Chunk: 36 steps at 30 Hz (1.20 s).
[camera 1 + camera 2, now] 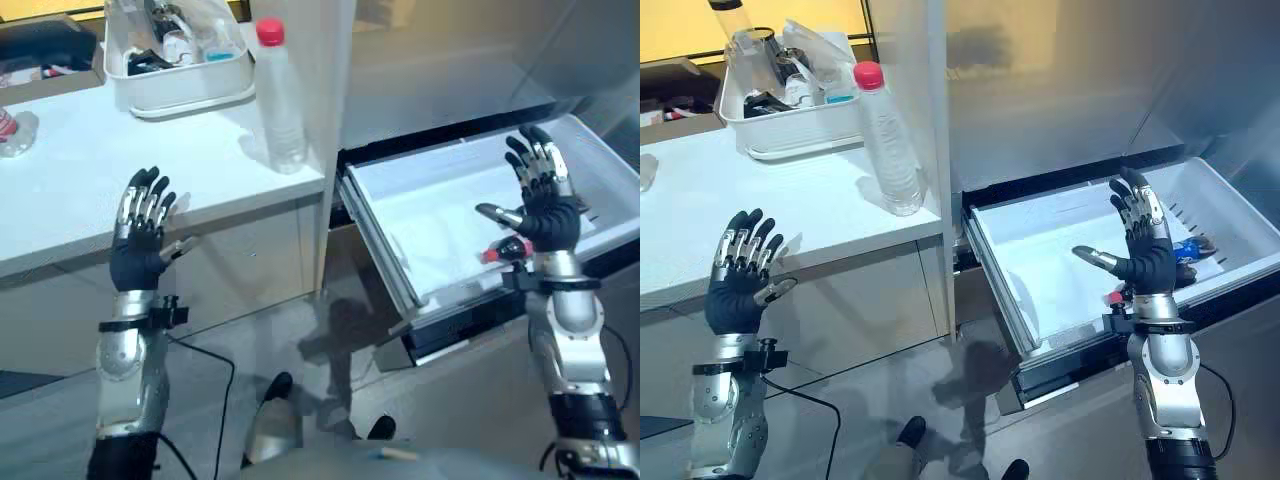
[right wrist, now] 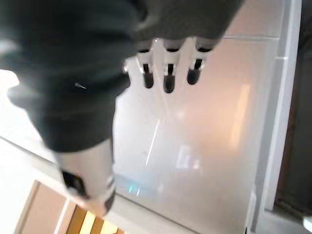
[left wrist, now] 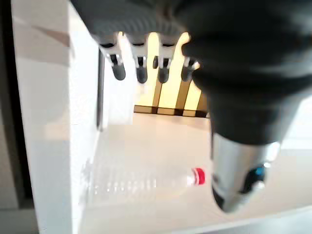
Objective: Take the drinks into the refrigerator
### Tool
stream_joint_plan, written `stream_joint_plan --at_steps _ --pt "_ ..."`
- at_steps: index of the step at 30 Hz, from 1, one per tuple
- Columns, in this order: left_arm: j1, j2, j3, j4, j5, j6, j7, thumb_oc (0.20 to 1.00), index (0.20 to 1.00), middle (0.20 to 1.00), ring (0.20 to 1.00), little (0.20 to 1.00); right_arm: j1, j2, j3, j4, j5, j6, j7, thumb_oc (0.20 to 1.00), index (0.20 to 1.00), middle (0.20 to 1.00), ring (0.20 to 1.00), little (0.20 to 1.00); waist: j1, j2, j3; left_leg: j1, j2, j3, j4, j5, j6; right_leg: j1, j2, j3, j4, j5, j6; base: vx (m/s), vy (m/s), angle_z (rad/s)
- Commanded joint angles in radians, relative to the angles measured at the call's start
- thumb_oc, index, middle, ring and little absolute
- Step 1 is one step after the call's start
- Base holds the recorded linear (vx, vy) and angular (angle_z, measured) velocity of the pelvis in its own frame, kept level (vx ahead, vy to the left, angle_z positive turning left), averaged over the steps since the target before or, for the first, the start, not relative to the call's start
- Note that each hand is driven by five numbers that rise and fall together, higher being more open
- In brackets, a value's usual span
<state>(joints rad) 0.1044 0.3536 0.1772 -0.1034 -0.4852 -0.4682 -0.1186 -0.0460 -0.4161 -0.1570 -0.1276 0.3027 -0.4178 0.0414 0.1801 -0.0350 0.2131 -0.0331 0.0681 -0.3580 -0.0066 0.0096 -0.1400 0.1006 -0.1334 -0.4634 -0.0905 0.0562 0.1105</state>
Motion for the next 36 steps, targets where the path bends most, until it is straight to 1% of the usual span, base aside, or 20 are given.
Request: stream_joint_plan --at_steps 1,7,17,22,25,29,32,36 --pt "-0.054 0.028 -0.009 -0.062 0.022 -0.061 0.022 1.000 1.000 1.000 1.000 1.000 -0.026 -0.047 -0.048 -0.092 -0.005 -0.070 -0.015 1.000 1.000 1.000 1.000 1.000 -0.017 0.004 -0.033 0.022 -0.056 0.069 -0.079 0.028 0.090 -0.030 0.013 0.011 0.188 -0.101 -0.044 0.00 -0.424 2.68" --pt "-0.053 0.023 -0.008 -0.066 0.018 -0.061 0.032 1.000 1.000 1.000 1.000 1.000 -0.034 -0.042 -0.037 -0.094 -0.009 -0.067 -0.018 1.000 1.000 1.000 1.000 1.000 -0.024 0.008 -0.033 0.031 -0.050 0.092 -0.080 0.020 0.094 -0.040 0.010 0.032 0.193 -0.097 -0.040 0.00 0.004 -0.02" --pt "-0.049 0.029 -0.037 -0.025 -0.024 -0.034 0.019 1.000 1.000 1.000 1.000 1.000 -0.037 -0.023 0.015 -0.103 0.004 -0.054 0.008 1.000 1.000 1.000 1.000 1.000 -0.050 0.018 -0.025 0.063 -0.039 0.162 -0.081 0.000 0.115 -0.075 0.010 0.114 0.215 -0.084 -0.031 0.01 0.029 -0.27" --pt "-0.068 0.034 -0.036 0.038 -0.022 -0.028 0.036 1.000 1.000 1.000 1.000 1.000 -0.039 -0.023 0.051 -0.116 0.024 -0.042 0.047 1.000 1.000 1.000 1.000 1.000 -0.064 0.020 -0.027 0.084 -0.033 0.198 -0.081 -0.015 0.120 -0.084 0.017 0.159 0.216 -0.084 -0.031 0.04 0.038 -0.26" --pt "-0.102 0.055 -0.023 0.095 0.010 -0.033 0.079 1.000 1.000 1.000 1.000 1.000 -0.049 -0.030 0.071 -0.130 0.061 -0.039 0.078 1.000 1.000 1.000 1.000 1.000 -0.070 0.016 -0.029 0.098 -0.028 0.222 -0.081 -0.023 0.119 -0.085 0.023 0.183 0.211 -0.083 -0.029 0.03 0.025 -0.46" --pt "-0.119 0.052 -0.011 0.118 -0.016 -0.039 0.084 1.000 1.000 1.000 1.000 1.000 -0.052 -0.033 0.075 -0.150 0.084 -0.041 0.095 1.000 1.000 1.000 1.000 1.000 -0.077 0.013 -0.030 0.111 -0.026 0.242 -0.081 -0.031 0.121 -0.085 0.028 0.202 0.210 -0.083 -0.029 0.03 0.020 -0.20" --pt "-0.122 0.057 0.000 0.119 -0.023 -0.046 0.081 1.000 1.000 1.000 1.000 1.000 -0.049 -0.031 0.075 -0.186 0.125 -0.044 0.132 1.000 1.000 1.000 1.000 1.000 -0.086 0.012 -0.030 0.123 -0.025 0.261 -0.079 -0.039 0.122 -0.088 0.033 0.224 0.210 -0.082 -0.029 0.02 0.028 -0.25" --pt "-0.116 0.057 0.019 0.154 -0.029 -0.054 0.085 1.000 1.000 1.000 1.000 1.000 -0.049 -0.045 0.081 -0.207 0.140 -0.039 0.164 1.000 1.000 1.000 1.000 1.000 -0.091 0.010 -0.030 0.137 -0.024 0.286 -0.076 -0.048 0.126 -0.093 0.038 0.252 0.215 -0.085 -0.027 0.03 0.022 -0.19"
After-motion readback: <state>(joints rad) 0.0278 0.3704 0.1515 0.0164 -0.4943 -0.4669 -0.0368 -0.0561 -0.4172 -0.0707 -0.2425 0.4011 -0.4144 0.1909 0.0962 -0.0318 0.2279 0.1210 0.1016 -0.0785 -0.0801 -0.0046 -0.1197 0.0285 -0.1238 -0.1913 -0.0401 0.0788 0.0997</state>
